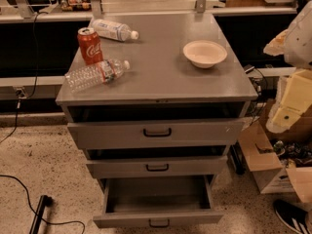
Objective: Close bottom drawer
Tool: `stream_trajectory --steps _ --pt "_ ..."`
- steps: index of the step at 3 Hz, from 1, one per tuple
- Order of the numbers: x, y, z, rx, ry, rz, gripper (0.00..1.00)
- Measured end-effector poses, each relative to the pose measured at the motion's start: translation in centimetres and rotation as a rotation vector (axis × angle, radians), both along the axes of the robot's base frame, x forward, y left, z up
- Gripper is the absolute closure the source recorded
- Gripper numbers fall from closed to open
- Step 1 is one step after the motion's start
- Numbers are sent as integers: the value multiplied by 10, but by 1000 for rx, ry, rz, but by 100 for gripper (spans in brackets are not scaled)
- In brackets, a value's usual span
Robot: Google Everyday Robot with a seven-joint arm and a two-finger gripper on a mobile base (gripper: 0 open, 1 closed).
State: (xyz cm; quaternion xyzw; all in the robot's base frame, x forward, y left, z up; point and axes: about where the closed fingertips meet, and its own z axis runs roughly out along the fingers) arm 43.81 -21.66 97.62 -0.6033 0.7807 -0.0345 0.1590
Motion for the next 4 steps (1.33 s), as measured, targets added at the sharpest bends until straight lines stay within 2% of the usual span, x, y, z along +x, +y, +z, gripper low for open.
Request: stream_trajectory --steps 1,2,3,4 --pt "0 0 1 5 -1 1 0" --pt "0 -6 -52 32 83 25 0" --pt "-22 -19 -124 142 121 71 0" --pt "-30 -29 -135 153 100 106 0"
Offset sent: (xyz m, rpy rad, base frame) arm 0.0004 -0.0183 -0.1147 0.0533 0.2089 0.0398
